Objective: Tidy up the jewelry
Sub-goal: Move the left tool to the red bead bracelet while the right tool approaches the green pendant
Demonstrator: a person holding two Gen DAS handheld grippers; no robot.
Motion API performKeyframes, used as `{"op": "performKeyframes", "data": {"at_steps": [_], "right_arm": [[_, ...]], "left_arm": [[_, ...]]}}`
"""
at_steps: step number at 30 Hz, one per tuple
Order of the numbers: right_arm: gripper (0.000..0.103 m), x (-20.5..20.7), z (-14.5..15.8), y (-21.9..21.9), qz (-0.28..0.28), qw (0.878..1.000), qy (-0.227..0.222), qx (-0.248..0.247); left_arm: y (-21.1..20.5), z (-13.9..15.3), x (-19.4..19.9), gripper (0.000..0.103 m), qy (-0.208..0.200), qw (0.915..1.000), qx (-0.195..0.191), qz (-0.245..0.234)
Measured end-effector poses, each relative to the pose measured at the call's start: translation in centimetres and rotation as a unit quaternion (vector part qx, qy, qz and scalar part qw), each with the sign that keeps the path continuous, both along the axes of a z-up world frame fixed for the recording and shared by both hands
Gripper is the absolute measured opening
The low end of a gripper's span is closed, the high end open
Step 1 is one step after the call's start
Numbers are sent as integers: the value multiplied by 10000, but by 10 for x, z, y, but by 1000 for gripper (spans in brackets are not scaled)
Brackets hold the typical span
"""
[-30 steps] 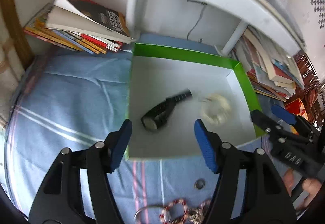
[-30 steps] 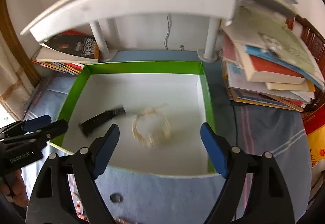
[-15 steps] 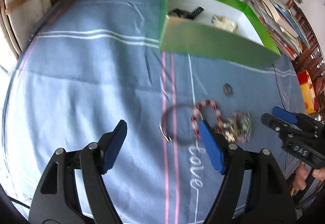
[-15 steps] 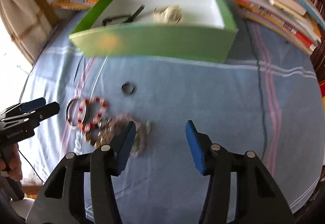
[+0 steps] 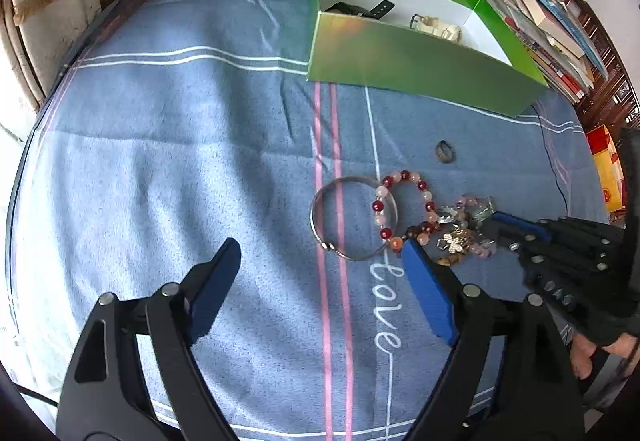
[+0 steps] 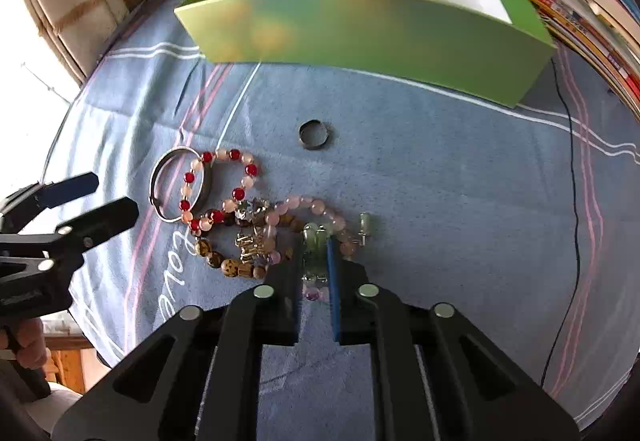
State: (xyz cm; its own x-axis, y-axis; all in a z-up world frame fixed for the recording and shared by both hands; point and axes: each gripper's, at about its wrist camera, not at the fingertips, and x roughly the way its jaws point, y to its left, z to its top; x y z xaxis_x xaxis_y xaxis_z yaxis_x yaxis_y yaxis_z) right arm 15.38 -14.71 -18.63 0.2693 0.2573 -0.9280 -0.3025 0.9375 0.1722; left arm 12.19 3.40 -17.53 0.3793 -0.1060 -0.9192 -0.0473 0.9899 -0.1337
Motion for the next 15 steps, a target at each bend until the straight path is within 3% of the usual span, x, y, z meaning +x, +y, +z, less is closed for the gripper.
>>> {"op": "performKeyframes", "data": {"at_steps": [7, 11, 15], "right_arm": [[6, -3, 32, -40, -688, 9969, -353, 174], [6, -6, 26, -52, -942, 9952, -277, -40], [6, -13, 22, -62, -1035, 9943, -233, -134]], "left_arm": [[2, -3, 3, 82, 19, 10000, -44, 67], [1, -2, 7, 82, 0, 10000, -43, 61], [-12, 3, 8, 73, -86, 9997, -63, -220]]}}
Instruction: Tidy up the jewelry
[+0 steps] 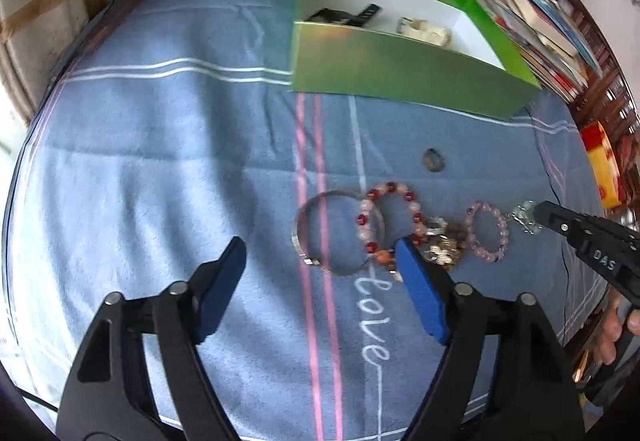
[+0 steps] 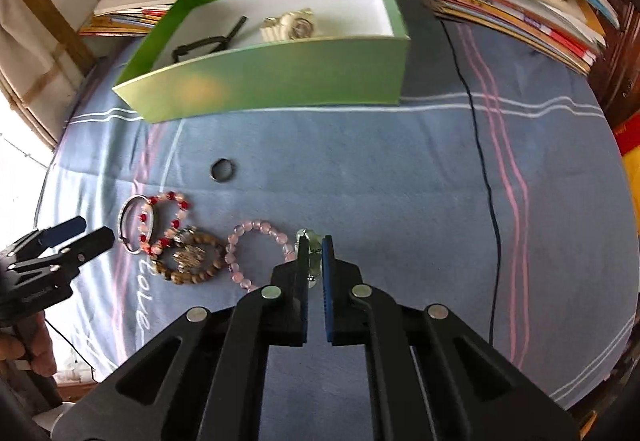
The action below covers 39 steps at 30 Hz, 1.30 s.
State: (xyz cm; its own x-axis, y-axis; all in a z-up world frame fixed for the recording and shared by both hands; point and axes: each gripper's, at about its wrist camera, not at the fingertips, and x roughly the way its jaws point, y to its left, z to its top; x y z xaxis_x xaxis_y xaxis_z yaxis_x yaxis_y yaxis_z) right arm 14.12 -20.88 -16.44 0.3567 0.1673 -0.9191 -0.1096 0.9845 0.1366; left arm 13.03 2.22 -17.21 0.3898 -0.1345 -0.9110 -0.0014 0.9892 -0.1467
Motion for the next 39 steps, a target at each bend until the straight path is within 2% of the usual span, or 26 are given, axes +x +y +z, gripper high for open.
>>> {"op": "performKeyframes", "data": {"at_steps": [3, 5, 10, 12, 16, 20, 21, 22, 23, 26, 34, 39], "right_arm": [[6, -3, -5, -3, -63, 10000, 70, -6], [6, -3, -8, -6, -137, 9998, 127, -8], [7, -5, -12, -13, -281, 9994, 214, -9], [7, -6, -14, -15, -316, 9992, 243, 7], [19, -7, -15, -15, -359, 9990, 256, -5], [20, -6, -18, -14, -382, 9988, 299, -3], [20, -6, -18, -14, -395, 9987, 311, 7], [20, -6, -19, -14, -409, 9986, 324, 17], [20, -5, -20, -15, -419, 9986, 335, 22], [20, -4, -20, -16, -439, 9985, 330, 21], [20, -3, -19, -16, -475, 9983, 337, 12], [20, -3, -20, -12, -421, 9985, 357, -1]], "left_arm": [[-11, -4, 5, 60, 67, 9996, -92, -250], [-15, -8, 8, 55, 102, 9994, -115, -318], [-23, -21, 19, 36, 249, 9987, -136, -414], [-24, -27, 22, 33, 320, 9985, -111, -435], [-25, -31, 25, 29, 290, 9985, -100, -451], [-26, -31, 27, 29, 245, 9986, -91, -451], [-27, -31, 27, 26, 223, 9986, -76, -470], [-27, -31, 28, 14, 224, 9985, -115, -483], [-27, -32, 29, 10, 256, 9983, -185, -489], [-23, -25, 27, 8, 165, 9985, -257, -448], [8, 26, 22, 8, -384, 9969, -690, -68], [41, 37, 17, 8, -535, 9965, -505, 399]]}}
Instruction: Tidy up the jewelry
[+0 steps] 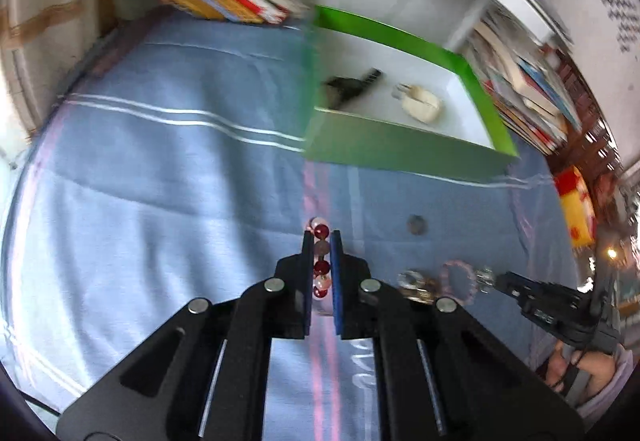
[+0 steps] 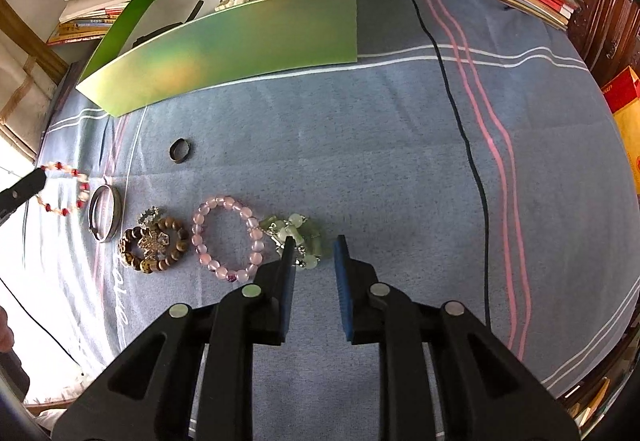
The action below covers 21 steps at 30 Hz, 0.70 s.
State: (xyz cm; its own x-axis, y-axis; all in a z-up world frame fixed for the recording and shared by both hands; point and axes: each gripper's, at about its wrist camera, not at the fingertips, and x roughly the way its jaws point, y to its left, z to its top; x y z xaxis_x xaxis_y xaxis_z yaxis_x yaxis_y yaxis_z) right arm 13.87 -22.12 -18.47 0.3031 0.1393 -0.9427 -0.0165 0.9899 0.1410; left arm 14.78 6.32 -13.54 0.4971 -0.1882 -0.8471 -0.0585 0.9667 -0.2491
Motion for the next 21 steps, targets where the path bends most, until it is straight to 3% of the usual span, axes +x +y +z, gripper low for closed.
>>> {"op": "performKeyframes", "data": {"at_steps": [3, 7, 9, 11, 16, 20, 21], "right_arm": [[20, 1, -1, 1, 27, 10000, 18, -23], [38, 1, -1, -4, -57, 9999, 17, -126], [39, 0, -1, -7, -84, 9998, 13, -187], [39, 1, -2, -8, -61, 9998, 4, -193], [39, 6, -5, 10, 293, 9990, -30, -328], [38, 11, -17, 23, 509, 9974, 85, -501], [30, 11, -17, 25, 565, 9974, 94, -441]], "left_arm": [[20, -15, -3, 8, 274, 9990, 217, 268], [34, -40, -14, 8, 625, 9967, 335, 396], [37, -49, -20, 9, 748, 9956, 351, 434], [40, -55, -25, 13, 807, 9947, 381, 504], [51, -56, -30, 49, 779, 9932, 398, 773], [57, -57, -28, 50, 770, 9930, 351, 827], [57, -59, -26, 50, 806, 9927, 379, 817]]}}
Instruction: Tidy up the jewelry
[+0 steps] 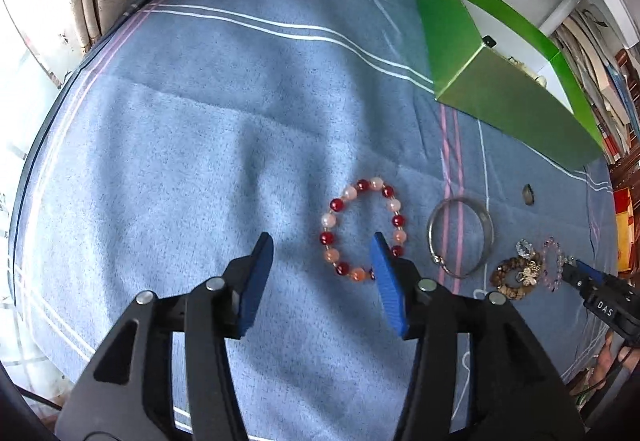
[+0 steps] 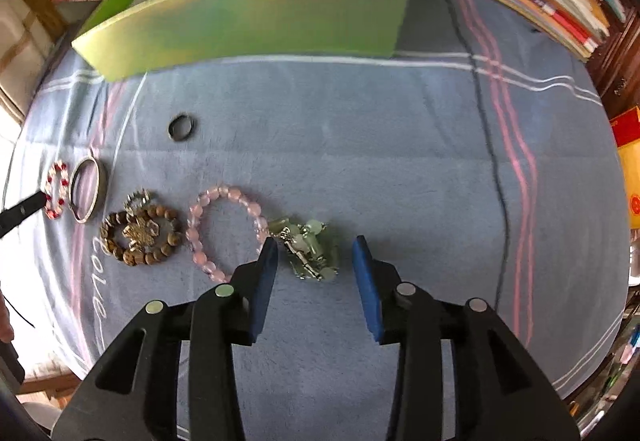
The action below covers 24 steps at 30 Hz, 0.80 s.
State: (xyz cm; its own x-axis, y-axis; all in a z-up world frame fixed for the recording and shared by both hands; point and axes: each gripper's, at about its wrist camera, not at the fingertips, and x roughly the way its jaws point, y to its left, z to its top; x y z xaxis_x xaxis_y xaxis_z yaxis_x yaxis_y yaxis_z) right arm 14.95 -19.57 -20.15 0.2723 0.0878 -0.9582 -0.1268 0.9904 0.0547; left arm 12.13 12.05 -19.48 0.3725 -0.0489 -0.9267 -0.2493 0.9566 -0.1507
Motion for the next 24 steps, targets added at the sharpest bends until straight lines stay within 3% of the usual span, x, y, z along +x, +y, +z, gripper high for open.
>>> {"op": "performKeyframes", "data": {"at_steps": [3, 5, 7, 9, 17, 22, 24], "right_arm": [[16, -1, 3, 5, 51, 9999, -24, 120], [8, -2, 7, 4, 28, 9998, -86, 156], [8, -3, 10, 0, -50, 9998, -124, 176], [8, -5, 15, -8, -162, 9995, -172, 204], [8, -9, 37, -36, -454, 9968, -439, 484], [8, -13, 67, -28, -277, 9920, -726, 998], [8, -14, 77, -19, -102, 9923, -841, 901]], "left_arm": [[-3, -3, 4, 45, 33, 10000, 62, -27], [-7, -3, 6, 32, 27, 9999, 75, -128], [-11, -4, 7, 17, 35, 9998, 56, -202], [-16, -5, 8, 10, 18, 9995, 52, -324], [-46, -2, -1, 10, -15, 9959, -158, -895], [-49, -1, 2, 11, 15, 9959, -166, -887], [-45, -1, -2, 11, 17, 9961, -164, -864]]}}
